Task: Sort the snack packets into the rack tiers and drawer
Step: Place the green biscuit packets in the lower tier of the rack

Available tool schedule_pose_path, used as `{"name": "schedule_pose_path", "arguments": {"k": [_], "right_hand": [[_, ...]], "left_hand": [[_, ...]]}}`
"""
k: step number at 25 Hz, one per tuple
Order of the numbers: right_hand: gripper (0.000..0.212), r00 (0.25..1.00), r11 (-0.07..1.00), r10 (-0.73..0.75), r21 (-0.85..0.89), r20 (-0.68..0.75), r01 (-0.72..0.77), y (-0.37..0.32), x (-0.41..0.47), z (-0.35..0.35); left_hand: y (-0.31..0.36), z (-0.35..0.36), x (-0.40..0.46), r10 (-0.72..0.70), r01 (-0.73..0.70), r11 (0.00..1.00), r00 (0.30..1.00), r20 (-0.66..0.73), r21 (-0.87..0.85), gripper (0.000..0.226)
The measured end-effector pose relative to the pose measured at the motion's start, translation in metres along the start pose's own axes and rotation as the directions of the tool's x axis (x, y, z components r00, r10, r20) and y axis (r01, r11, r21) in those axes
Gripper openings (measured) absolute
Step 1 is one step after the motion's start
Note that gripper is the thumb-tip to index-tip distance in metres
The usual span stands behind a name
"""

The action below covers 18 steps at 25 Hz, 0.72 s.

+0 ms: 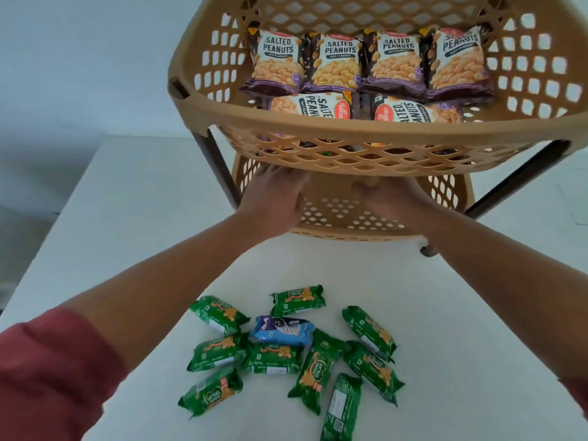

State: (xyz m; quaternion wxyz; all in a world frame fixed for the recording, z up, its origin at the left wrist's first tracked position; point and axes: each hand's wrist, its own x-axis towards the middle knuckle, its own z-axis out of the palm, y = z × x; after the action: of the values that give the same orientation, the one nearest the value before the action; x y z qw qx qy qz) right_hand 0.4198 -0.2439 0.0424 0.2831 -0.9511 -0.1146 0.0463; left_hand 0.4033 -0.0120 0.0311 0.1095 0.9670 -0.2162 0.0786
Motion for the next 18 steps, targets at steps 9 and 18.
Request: {"name": "schedule_pose_path", "arguments": {"k": [9,18], "right_hand": [[0.026,0.994,1.000,-0.009,-0.006,-0.112,0.009,-0.006,-0.145,0.040],[0.028,0.996,0.997,0.055,0.046,0.065,-0.058,-0.034,-0.208,0.108]], "left_hand": [[0.020,0.022,-0.172,-0.159,0.193,0.930,0.978,0.133,-0.314,0.047],[0.012,0.020,-0.249,-0.344,0.367,0.865,0.930,0.128,-0.344,0.046]]}}
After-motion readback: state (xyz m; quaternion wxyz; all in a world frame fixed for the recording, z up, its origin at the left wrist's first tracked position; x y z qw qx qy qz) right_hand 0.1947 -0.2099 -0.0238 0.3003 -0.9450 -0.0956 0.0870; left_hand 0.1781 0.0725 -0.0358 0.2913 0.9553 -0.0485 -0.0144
